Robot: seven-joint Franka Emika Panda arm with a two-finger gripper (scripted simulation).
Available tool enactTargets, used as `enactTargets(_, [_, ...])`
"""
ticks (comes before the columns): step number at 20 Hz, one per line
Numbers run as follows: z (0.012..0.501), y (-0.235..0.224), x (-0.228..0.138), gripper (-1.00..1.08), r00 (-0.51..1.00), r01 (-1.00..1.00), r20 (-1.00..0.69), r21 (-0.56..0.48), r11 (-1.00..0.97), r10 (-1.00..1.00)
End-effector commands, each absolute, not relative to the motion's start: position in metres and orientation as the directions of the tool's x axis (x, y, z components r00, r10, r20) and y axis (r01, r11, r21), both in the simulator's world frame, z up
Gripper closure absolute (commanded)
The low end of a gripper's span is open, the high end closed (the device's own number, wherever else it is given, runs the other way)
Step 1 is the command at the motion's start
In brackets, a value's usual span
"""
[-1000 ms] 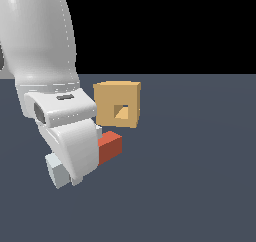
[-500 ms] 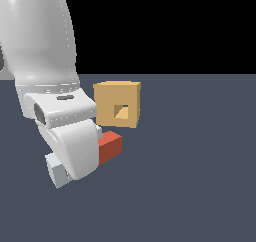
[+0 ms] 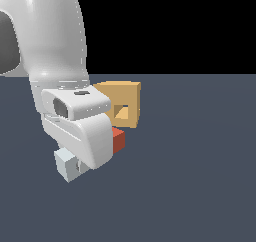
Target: Insert the peg into the horizontal hole in a box.
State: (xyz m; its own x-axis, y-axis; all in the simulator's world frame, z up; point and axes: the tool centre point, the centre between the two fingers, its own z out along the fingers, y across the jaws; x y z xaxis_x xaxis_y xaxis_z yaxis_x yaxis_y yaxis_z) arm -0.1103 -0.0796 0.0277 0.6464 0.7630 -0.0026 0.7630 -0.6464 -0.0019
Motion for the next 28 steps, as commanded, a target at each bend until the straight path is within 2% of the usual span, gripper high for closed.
enactTargets(1, [0.033,-0.071,-0.099,1.08,0.598,0.802,-0.001,0.001,-0.598,0.802])
enactTargets(9, [0.050,-0.026,-0.063,1.08,0.346,0.938,-0.002,0.001,-0.346,0.938])
enactTargets(15, [0.058,0.000,-0.051,1.08,0.210,0.978,-0.001,0.001,-0.210,0.978])
enactTargets(28, [0.062,0.008,-0.048,1.08,0.163,0.987,0.000,0.002,-0.163,0.987])
